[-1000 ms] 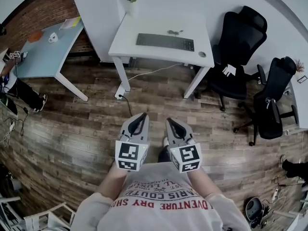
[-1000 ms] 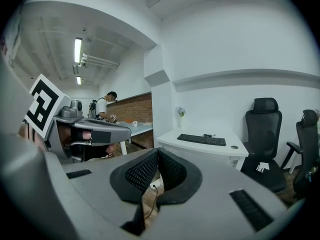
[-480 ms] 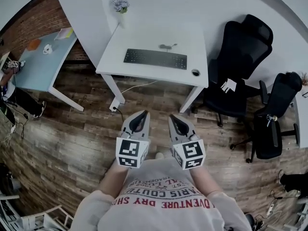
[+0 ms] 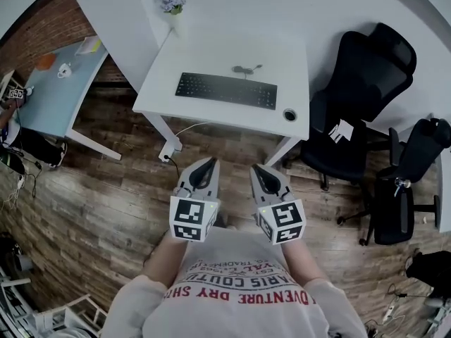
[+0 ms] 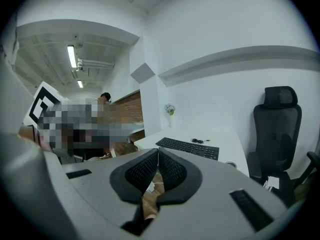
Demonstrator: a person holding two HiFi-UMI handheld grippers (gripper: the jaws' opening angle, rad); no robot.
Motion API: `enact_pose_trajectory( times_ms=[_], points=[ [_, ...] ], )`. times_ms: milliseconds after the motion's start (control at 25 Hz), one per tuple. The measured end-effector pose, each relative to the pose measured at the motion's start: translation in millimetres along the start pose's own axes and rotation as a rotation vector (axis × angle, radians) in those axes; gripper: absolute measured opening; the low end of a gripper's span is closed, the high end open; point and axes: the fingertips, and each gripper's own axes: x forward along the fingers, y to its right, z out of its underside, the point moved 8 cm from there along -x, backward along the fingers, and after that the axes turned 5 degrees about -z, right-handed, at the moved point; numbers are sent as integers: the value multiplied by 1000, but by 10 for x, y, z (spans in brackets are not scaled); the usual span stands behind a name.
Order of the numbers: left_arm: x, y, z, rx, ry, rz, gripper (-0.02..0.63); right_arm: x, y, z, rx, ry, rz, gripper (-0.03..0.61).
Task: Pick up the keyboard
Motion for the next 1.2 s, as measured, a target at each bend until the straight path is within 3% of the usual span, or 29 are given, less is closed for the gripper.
enact_pose_trajectory(
  times_ms=[320,600,920,1200],
  points=[
    [906,-546,-123,11,-26,45,28,856,439,-184,21,-30,13,25],
    [1828,-1312,-433,-6,-51,100,28,1842,828,-558,48,-68,53,25],
    [2660,-2109,-425,-49,-130,137,28,2864,1217,-725,85,-133,104,25],
    [3082,-2299,-238,-112,-211,158,28,3387,1411,-619,79,-216,-7,25]
  ],
)
